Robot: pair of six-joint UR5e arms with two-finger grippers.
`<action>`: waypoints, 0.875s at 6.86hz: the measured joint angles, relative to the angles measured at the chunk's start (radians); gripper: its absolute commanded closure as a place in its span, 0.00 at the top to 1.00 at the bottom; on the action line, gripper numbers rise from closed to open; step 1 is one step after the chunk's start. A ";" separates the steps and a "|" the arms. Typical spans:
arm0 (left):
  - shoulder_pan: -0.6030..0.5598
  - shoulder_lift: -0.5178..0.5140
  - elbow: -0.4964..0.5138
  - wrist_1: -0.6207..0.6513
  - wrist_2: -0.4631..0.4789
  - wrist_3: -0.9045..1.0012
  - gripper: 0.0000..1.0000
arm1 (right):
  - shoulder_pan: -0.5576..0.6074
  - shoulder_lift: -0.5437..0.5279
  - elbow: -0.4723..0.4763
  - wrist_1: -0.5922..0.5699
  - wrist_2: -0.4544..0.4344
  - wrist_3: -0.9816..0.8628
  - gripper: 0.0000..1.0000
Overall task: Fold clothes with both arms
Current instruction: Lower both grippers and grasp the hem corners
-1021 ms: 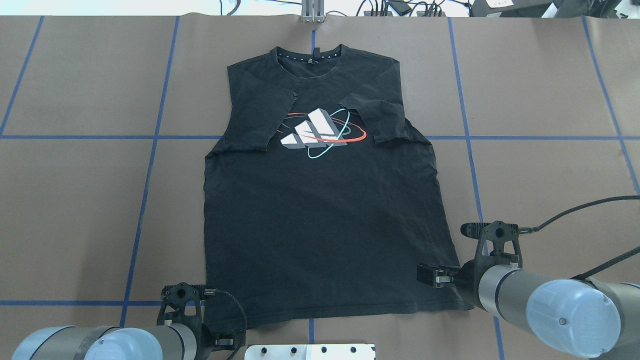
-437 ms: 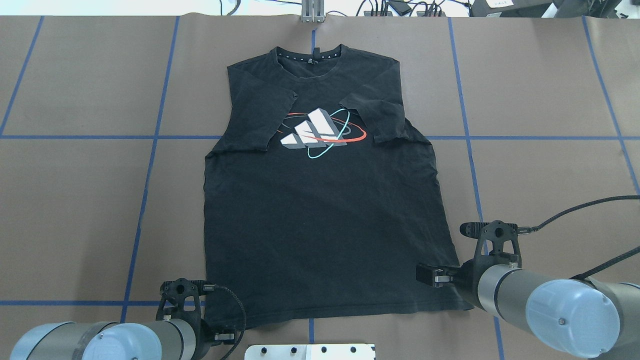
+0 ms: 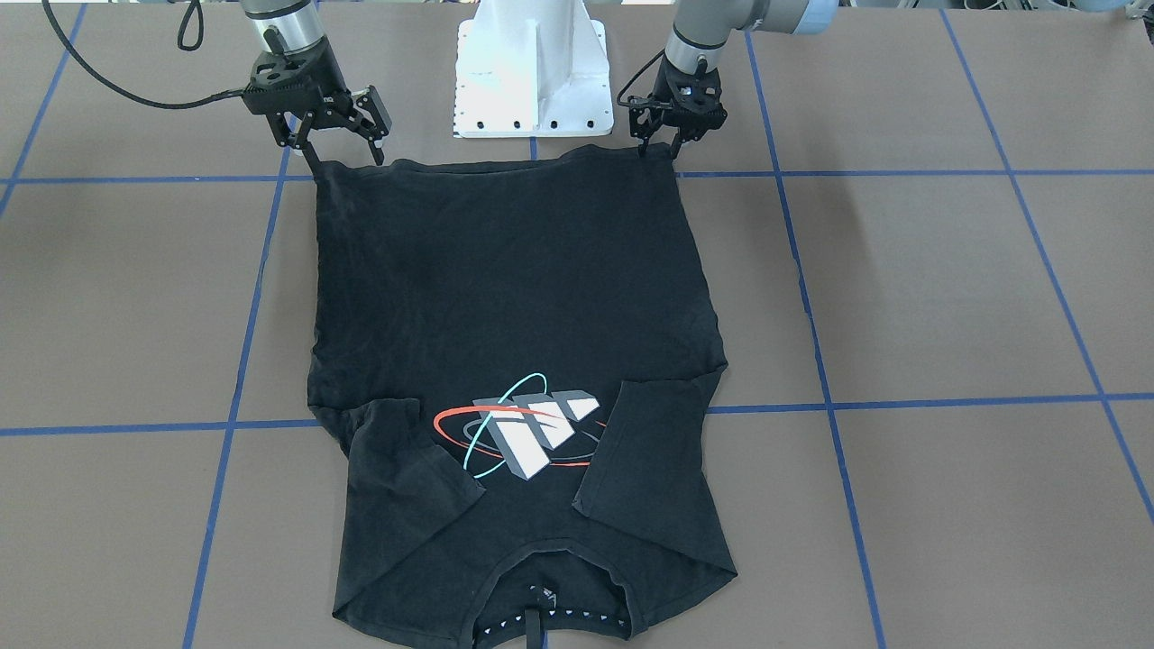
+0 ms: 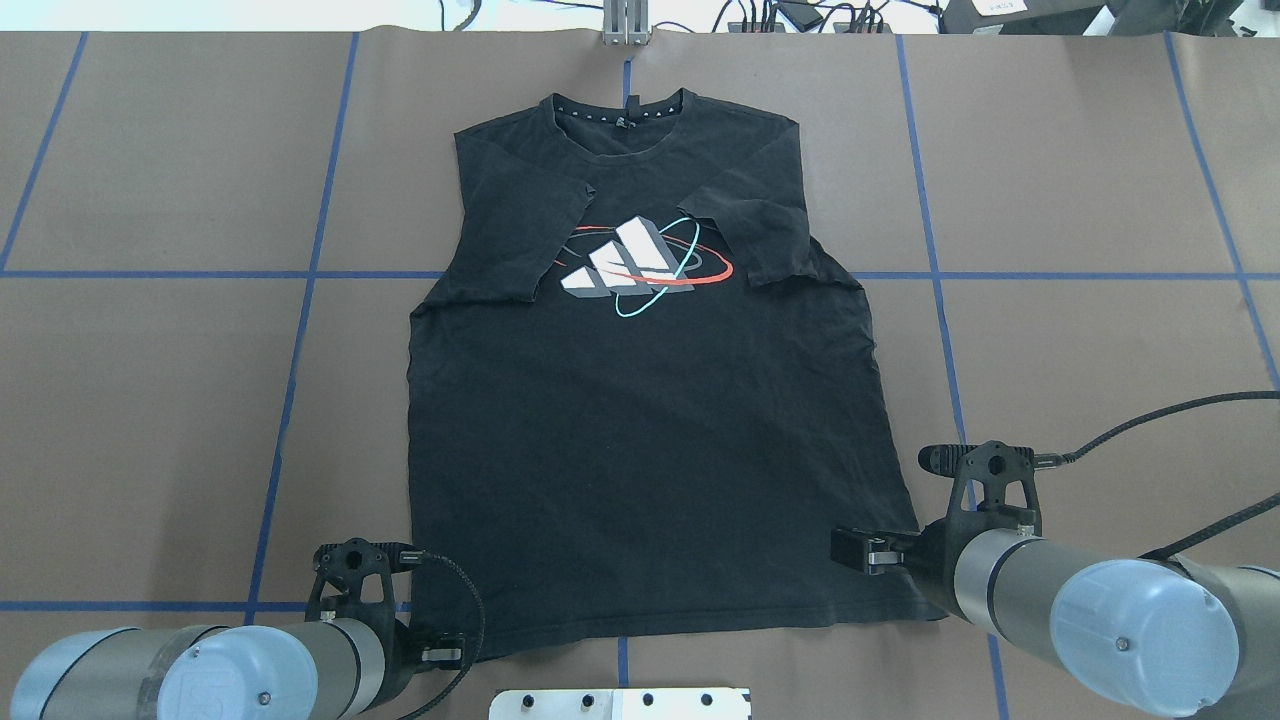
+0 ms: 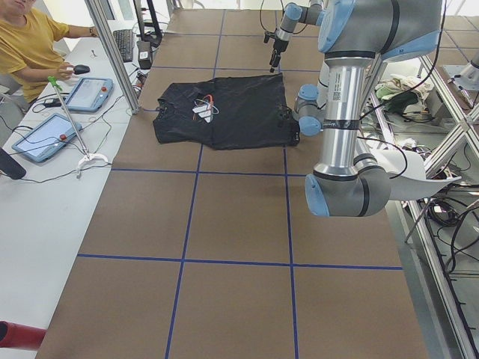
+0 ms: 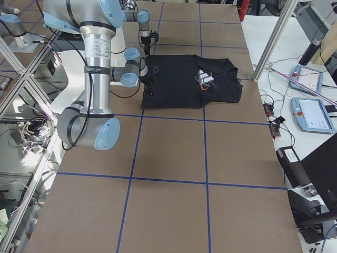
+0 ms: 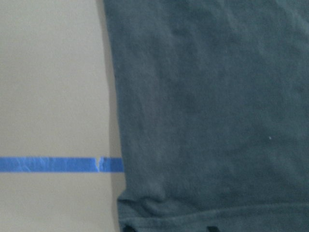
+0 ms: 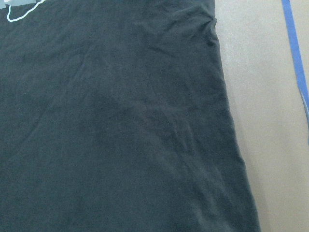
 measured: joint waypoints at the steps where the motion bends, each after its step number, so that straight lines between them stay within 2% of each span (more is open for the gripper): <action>1: 0.000 0.001 -0.002 0.000 -0.002 0.002 0.59 | 0.000 0.000 0.000 0.000 0.000 0.000 1.00; 5: 0.003 0.006 0.002 0.002 -0.006 0.002 0.58 | 0.000 0.001 0.000 0.000 0.000 0.000 1.00; 6: 0.005 0.007 0.001 0.002 -0.006 0.002 0.40 | 0.000 0.000 0.000 0.000 0.000 0.000 1.00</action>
